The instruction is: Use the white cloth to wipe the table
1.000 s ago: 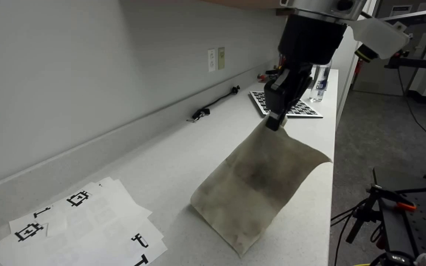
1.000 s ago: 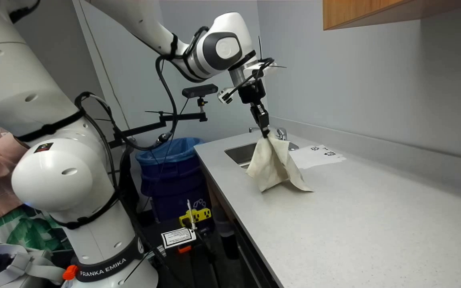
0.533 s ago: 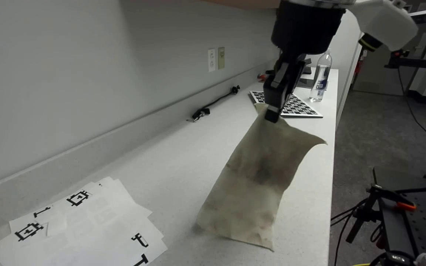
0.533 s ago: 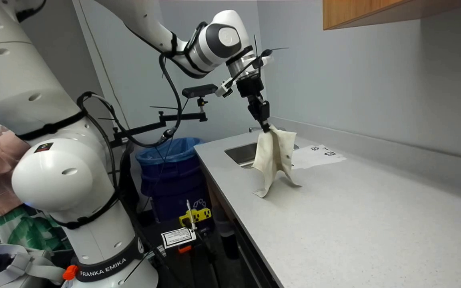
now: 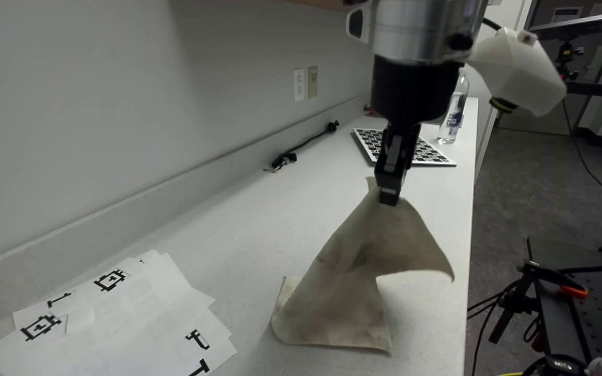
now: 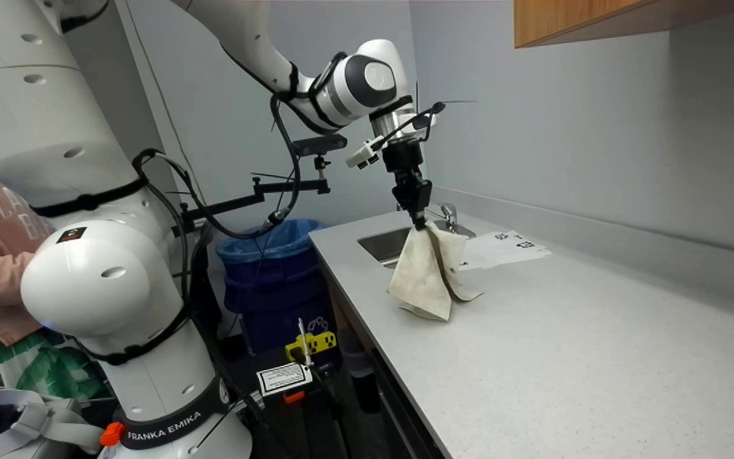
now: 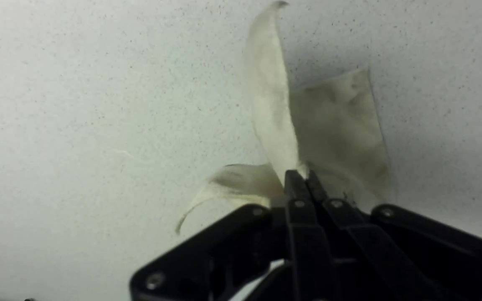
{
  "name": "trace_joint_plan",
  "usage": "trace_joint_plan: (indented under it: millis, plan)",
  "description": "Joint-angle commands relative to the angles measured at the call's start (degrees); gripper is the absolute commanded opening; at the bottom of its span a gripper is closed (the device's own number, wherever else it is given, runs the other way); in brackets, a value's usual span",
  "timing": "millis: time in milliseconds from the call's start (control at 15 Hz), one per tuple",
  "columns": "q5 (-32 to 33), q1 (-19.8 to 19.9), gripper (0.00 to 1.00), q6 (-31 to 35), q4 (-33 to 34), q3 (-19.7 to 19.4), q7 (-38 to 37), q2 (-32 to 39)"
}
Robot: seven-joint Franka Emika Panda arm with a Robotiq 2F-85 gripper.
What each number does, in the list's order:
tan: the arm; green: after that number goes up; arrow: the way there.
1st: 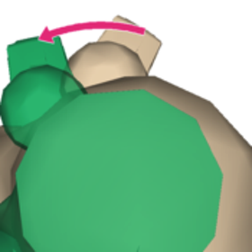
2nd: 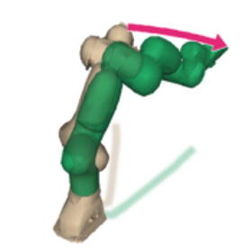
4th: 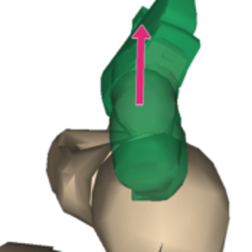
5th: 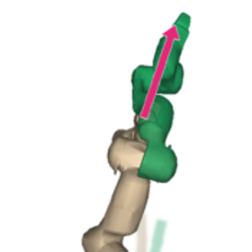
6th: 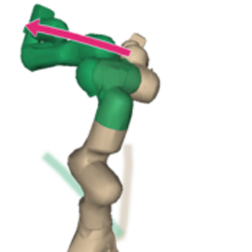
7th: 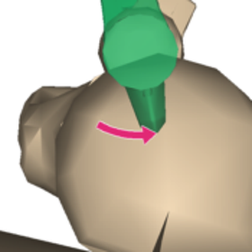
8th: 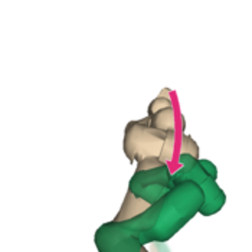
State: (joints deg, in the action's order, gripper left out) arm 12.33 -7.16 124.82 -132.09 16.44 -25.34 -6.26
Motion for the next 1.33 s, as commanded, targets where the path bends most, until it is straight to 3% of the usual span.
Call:
trace_joint_plan:
  millis: [0,600,933,1267]
  plan:
    - [1.15,-1.17,0.01,-0.07,3.46,-1.24,2.34,7.64]
    - [0.99,-3.44,0.01,2.25,11.02,-4.95,3.60,22.13]
    - [-2.16,-4.62,0.01,8.92,14.17,-6.24,3.24,26.90]
    - [-6.47,-5.43,0.01,14.69,12.93,-6.45,3.25,29.55]
